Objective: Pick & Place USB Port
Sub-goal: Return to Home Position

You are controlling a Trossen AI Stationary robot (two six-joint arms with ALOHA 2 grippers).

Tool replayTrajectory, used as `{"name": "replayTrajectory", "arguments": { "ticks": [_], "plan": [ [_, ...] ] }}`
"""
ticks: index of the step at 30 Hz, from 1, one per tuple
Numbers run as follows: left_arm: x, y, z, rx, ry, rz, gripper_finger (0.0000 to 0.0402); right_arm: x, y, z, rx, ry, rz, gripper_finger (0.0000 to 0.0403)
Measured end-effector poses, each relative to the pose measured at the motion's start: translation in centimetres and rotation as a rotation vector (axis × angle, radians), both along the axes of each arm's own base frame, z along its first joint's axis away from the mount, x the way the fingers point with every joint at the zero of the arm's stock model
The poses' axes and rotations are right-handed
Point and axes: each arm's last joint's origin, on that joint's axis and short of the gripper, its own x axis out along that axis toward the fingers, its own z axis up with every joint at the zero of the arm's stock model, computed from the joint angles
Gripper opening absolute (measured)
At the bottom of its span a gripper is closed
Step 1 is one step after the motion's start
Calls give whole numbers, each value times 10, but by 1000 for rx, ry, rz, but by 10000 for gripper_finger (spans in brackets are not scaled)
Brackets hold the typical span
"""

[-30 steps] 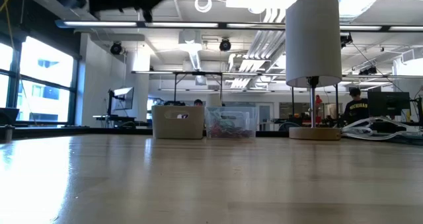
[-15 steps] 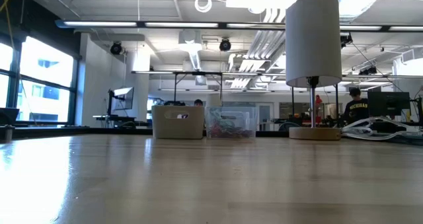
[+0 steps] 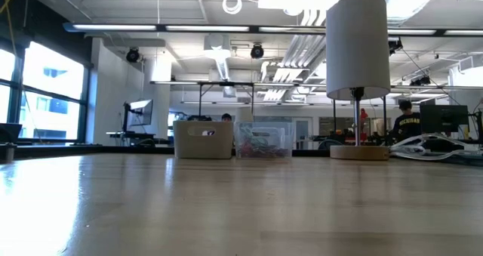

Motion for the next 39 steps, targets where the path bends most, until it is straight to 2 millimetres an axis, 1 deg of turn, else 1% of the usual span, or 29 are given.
{"name": "replayTrajectory", "arguments": {
  "ticks": [5,8,13,18,23,25,27,32,39],
  "plan": [
    [5,0,-5,6,17,45,0,18,7,-49,56,-43,56,0],
    [10,2,-8,2,26,64,0,29,11,-74,90,-86,89,0],
    [22,8,-14,-9,16,44,0,41,16,-105,107,-164,130,0],
    [30,13,-22,-58,26,29,0,44,17,-124,98,-234,147,0],
    [34,10,-19,-8,39,42,0,46,18,-138,62,-251,146,0],
    [35,8,-18,9,47,7,0,48,18,-146,52,-244,135,0],
    [35,6,-17,25,48,-5,0,51,18,-156,50,-229,119,0],
    [34,8,-20,-11,52,22,0,57,20,-177,62,-275,112,0],
    [34,8,-20,3,58,24,0,60,20,-211,53,-246,91,0]
  ]
}}
